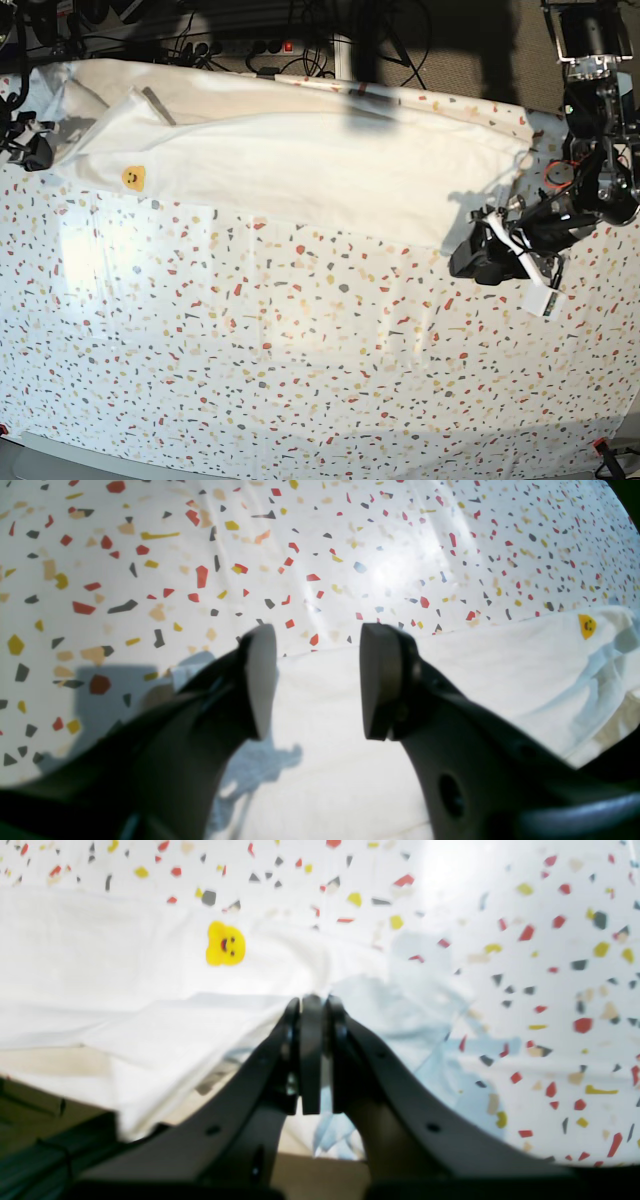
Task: Fold the T-shirt properly
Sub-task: 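Grasp the shirt end with the right gripper and fold it over, then grasp the folded shirt ends with both grippers and pull them apart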
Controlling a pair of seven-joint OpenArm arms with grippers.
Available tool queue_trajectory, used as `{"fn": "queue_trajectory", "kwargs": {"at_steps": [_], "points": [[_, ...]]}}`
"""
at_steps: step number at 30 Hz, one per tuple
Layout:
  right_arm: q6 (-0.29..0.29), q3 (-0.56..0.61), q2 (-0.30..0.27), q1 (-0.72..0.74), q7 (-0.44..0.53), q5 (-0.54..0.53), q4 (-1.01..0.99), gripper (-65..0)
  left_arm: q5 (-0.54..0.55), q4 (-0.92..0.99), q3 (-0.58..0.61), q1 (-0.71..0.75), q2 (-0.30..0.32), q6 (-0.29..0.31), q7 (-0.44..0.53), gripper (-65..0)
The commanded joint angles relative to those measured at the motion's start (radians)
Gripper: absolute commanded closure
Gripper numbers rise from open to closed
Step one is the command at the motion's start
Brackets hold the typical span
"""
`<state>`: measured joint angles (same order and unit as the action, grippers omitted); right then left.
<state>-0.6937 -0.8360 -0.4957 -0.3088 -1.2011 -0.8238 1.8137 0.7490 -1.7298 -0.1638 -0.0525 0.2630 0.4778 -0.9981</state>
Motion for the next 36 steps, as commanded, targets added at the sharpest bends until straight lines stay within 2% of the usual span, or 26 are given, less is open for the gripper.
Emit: {"fn": "queue_trajectory", "kwargs": {"at_steps": [1, 11, 12, 15, 17, 21, 26, 29, 31, 34, 36], "points": [[-0.004, 0.000, -0.022, 0.004, 0.010, -0.013, 0.012, 0.0, 0.018, -0.017, -0.005, -0.016, 0.009, 0.004, 0.019, -26.6], [-0.004, 0.012, -0.023, 0.004, 0.005, -0.014, 0.012, 0.0, 0.018, -0.017, -0.005, -0.016, 0.009, 0.004, 0.019, -26.6], [-0.004, 0.012, -0.022, 0.004, 0.005, -0.014, 0.012, -1.5, 0.018, -0.017, -0.005, -0.016, 0.009, 0.004, 0.019, -26.6], [-0.004, 0.012, -0.023, 0.004, 0.017, -0.018, 0.012, -19.3, 0.018, -0.017, -0.005, -0.016, 0.009, 0.004, 0.019, -26.6], [-0.004, 0.012, -0.023, 0.004, 0.039, -0.018, 0.012, -24.6, 0.018, -0.017, -0.005, -0.016, 0.009, 0.004, 0.019, -26.6], [-0.004, 0.012, -0.023, 0.004, 0.097, -0.017, 0.012, -25.0, 0.018, -0.017, -0.006, -0.016, 0.009, 0.004, 0.019, -26.6], [-0.004, 0.012, -0.022, 0.004, 0.216, -0.017, 0.012, -25.0, 0.018, -0.017, -0.006, -0.016, 0.009, 0.004, 0.019, -26.6], [-0.004, 0.012, -0.022, 0.006, 0.233, -0.012, 0.012, -25.0, 0.011, -0.017, -0.005, -0.011, 0.009, 0.005, 0.010, -26.7], [-0.004, 0.012, -0.023, 0.013, 0.228, 0.056, 0.012, -25.0, -0.047, -0.017, -0.005, -0.011, 0.009, 0.006, -0.004, -26.7], [-0.004, 0.012, -0.023, 0.015, 0.225, 0.216, 0.012, -25.0, -0.196, -0.017, -0.005, -0.012, 0.009, 0.020, -0.005, -26.7], [-0.004, 0.012, -0.023, 0.014, 0.198, 0.277, 0.012, -25.0, -0.222, -0.017, -0.005, -0.012, 0.008, 0.023, -0.031, -26.7]]}}
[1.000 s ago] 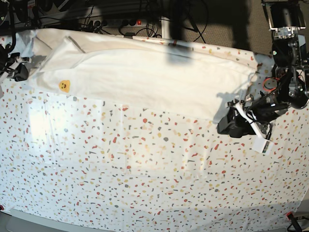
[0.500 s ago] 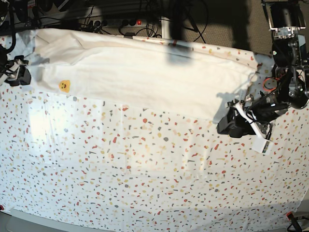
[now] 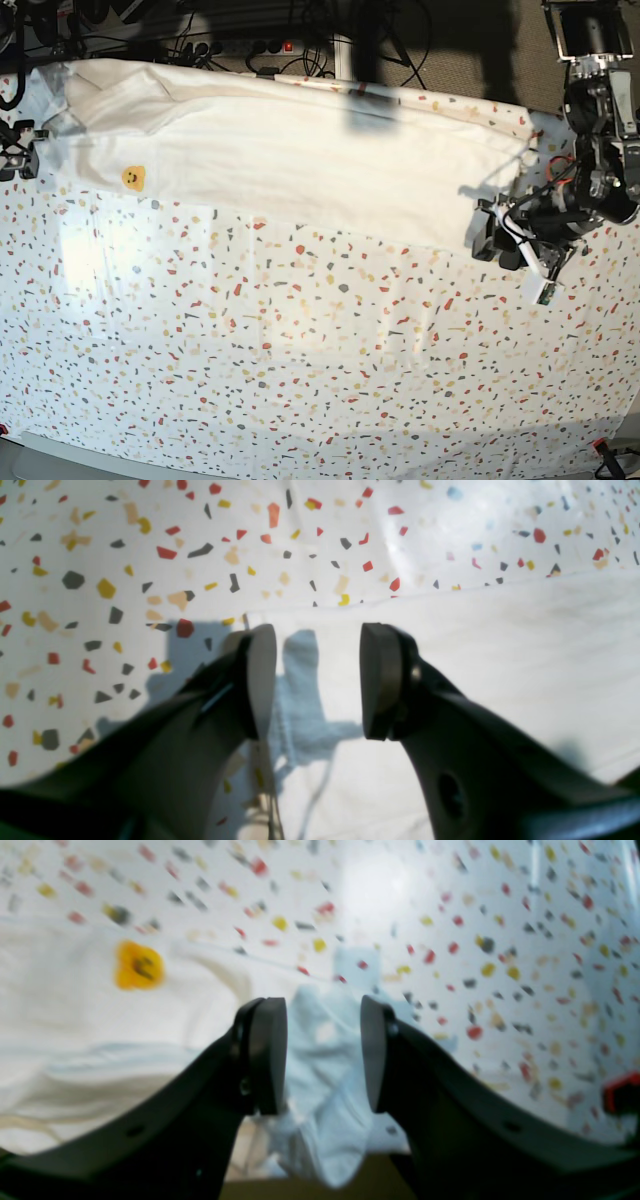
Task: Fold the T-shirt properly
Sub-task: 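Grasp the folded shirt ends with both grippers and pull them apart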
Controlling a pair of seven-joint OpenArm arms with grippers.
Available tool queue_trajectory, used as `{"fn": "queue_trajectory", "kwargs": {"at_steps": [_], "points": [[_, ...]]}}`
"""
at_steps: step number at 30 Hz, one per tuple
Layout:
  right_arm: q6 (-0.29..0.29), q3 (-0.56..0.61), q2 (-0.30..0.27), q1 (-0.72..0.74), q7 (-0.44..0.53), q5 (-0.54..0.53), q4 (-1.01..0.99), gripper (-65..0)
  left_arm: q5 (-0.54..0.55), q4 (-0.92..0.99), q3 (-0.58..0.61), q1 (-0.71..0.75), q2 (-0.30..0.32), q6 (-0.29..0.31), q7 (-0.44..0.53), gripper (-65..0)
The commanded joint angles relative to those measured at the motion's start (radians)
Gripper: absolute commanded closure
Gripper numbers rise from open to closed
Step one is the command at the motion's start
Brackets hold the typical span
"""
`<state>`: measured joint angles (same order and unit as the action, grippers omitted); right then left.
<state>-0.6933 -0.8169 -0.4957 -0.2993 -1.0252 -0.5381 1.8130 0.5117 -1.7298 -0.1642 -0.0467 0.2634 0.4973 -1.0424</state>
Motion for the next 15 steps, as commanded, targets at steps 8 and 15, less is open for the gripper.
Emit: {"fn": "queue_trajectory", "kwargs": {"at_steps": [8, 15], "points": [[-0.002, -0.007, -0.011, 0.005, -0.028, -0.018, 0.003, -24.9, 0.076, -0.017, 0.132, -0.018, -0.019, 0.020, -0.009, -26.7], [0.020, -0.007, -0.011, 0.006, -0.021, -0.019, -0.147, -24.9, -0.126, -0.017, 0.349, -0.017, -0.019, -0.080, 0.045, -26.7]]}}
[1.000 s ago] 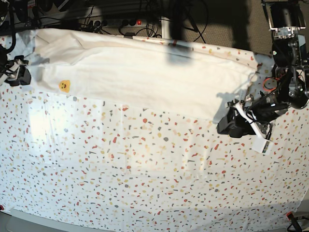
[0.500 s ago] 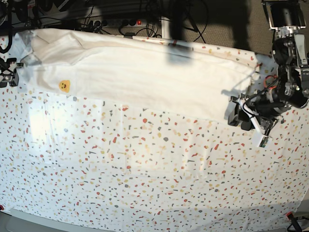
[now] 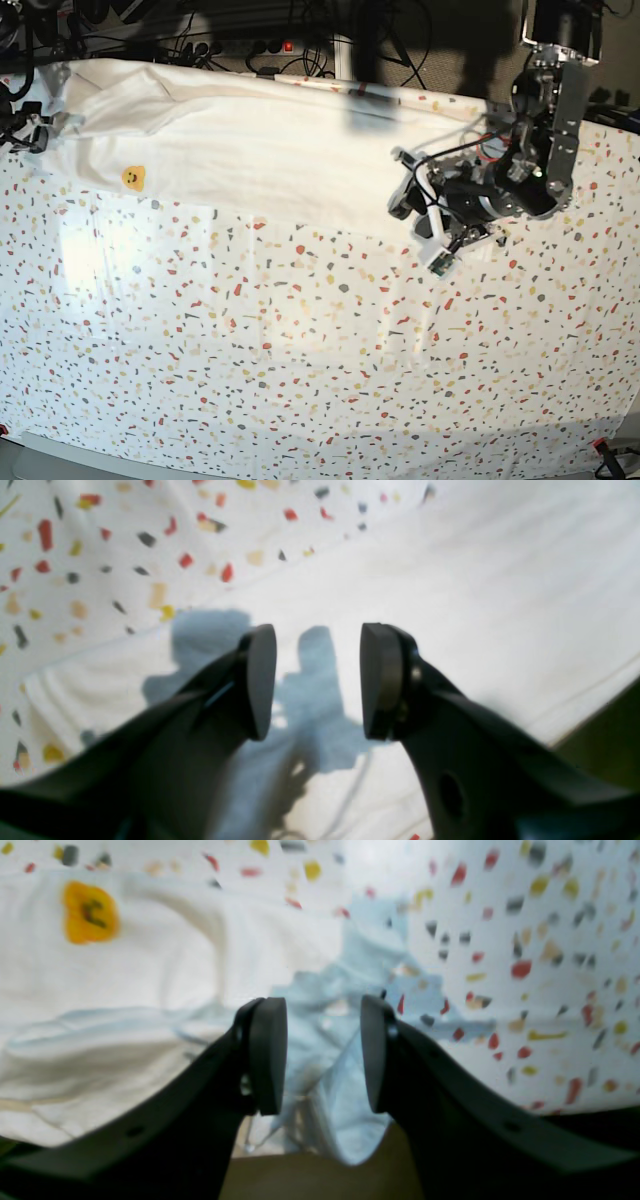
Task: Fold the T-shirt properly
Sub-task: 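Grasp the folded shirt ends with both grippers and pull them apart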
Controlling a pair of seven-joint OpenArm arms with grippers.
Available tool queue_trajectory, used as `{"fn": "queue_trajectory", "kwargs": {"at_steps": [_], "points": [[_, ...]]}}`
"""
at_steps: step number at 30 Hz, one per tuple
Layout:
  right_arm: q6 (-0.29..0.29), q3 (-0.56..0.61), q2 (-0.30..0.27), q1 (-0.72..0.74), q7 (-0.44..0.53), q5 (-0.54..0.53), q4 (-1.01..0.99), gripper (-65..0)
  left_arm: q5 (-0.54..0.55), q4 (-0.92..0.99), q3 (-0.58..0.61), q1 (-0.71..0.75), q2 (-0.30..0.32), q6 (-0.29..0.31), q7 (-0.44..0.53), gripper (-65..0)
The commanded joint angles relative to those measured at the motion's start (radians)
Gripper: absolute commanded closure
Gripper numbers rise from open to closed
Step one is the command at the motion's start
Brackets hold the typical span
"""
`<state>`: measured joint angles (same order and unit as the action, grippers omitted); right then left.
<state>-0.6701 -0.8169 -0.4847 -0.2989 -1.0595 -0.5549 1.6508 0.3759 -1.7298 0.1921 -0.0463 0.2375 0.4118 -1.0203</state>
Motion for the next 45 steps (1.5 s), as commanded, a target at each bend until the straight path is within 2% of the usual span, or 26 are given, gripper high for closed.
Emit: {"fn": "queue_trajectory", "kwargs": {"at_steps": [1, 3, 6, 10, 16, 21, 25, 29, 31, 41, 45], "points": [[-0.003, -0.007, -0.022, 0.005, 0.016, -0.002, -0.012, -24.9, -0.026, -0.016, 0.006, -0.017, 0.008, -0.023, 0.023, -26.7], [-0.004, -0.007, -0.022, 0.005, 0.050, 0.007, -0.068, -24.8, -0.076, -0.014, 0.014, -0.017, 0.009, -0.055, 0.024, -26.7], [-0.003, 0.010, -0.023, 0.008, 0.123, 0.062, -0.159, -24.8, -0.080, -0.001, 0.013, -0.017, 0.010, -0.058, 0.021, -26.7], [-0.003, 0.061, -0.023, 0.042, 0.132, 0.080, -0.263, -24.8, -0.080, 0.076, 0.013, -0.018, 0.010, -0.058, 0.040, -26.7], [0.001, 0.217, -0.022, 0.125, 0.142, 0.085, -0.306, -24.8, -0.106, 0.290, 0.013, -0.028, 0.010, -0.058, 0.141, -26.6], [0.101, 0.347, -0.022, 0.224, 0.199, 0.145, -0.375, -24.8, -0.152, 0.420, 0.013, -0.067, 0.010, -0.061, 0.162, -26.7], [0.123, 0.417, -0.022, 0.304, 0.200, 0.218, -0.452, -24.8, -0.169, 0.468, 0.012, -0.103, 0.015, -0.083, 0.164, -26.7], [0.160, 0.426, -0.023, 0.378, 0.200, 0.271, -0.526, -24.8, -0.278, 0.481, 0.012, -0.138, 0.016, -0.150, 0.185, -26.7], [0.171, 0.426, -0.023, 0.403, 0.199, 0.295, -0.539, -24.8, -0.309, 0.481, 0.012, -0.155, 0.019, -0.162, 0.185, -26.7], [0.170, 0.425, -0.028, 0.415, 0.196, 0.284, -0.540, -24.8, -0.301, 0.481, 0.012, -0.218, 0.064, -0.181, 0.184, -26.6], [0.169, 0.423, -0.042, 0.416, 0.199, 0.230, -0.513, -24.8, -0.240, 0.478, 0.012, -0.257, 0.064, -0.180, 0.175, -26.6]]}}
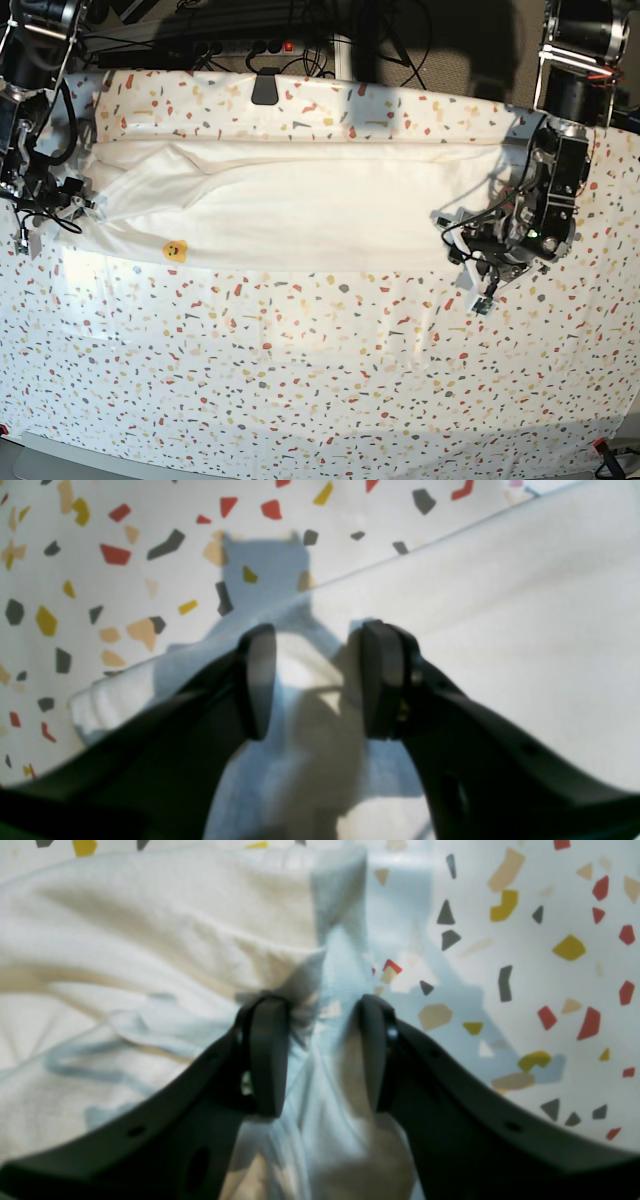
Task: Fold the T-shirt properly
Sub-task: 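Grasp the folded shirt ends with both grippers and pull them apart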
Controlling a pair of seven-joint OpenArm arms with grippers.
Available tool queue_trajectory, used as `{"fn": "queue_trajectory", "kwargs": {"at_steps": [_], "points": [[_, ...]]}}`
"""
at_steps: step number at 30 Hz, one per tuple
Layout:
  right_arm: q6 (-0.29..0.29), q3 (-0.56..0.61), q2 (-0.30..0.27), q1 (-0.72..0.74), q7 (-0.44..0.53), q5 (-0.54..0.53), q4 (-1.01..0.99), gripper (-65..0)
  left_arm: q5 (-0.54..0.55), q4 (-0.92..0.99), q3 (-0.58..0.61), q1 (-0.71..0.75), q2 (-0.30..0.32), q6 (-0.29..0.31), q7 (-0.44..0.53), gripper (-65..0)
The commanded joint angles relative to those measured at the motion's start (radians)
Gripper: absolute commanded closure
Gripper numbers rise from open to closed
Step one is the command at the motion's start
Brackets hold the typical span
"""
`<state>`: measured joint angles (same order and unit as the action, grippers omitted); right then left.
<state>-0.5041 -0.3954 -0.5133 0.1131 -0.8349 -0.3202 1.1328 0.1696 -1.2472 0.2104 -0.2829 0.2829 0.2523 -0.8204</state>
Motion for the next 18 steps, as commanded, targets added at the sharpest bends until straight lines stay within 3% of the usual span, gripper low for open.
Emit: {"fn": "queue_trajectory", "kwargs": {"at_steps": [1, 10, 15, 18], "points": [[0.003, 0.002, -0.018, 0.004, -0.026, -0.018, 0.016, -24.8, -0.016, -0.009, -0.006, -0.031, 0.019, -0.021, -0.027, -26.6], [0.003, -0.010, -0.033, 0.003, -0.032, -0.031, 0.155, -24.8, 0.044, -0.108, -0.006, -0.091, 0.020, -0.021, -0.057, -26.7], [0.003, -0.068, -0.032, 0.003, -0.045, -0.032, 0.248, -24.8, 0.044, -0.267, -0.007, -0.091, 0.023, -0.021, -0.137, -26.7], [-0.011, -0.135, -0.033, 0.003, -0.074, -0.060, 0.313, -24.8, 0.058, -0.343, -0.008, -0.091, 0.064, -0.022, -0.201, -26.7]]}}
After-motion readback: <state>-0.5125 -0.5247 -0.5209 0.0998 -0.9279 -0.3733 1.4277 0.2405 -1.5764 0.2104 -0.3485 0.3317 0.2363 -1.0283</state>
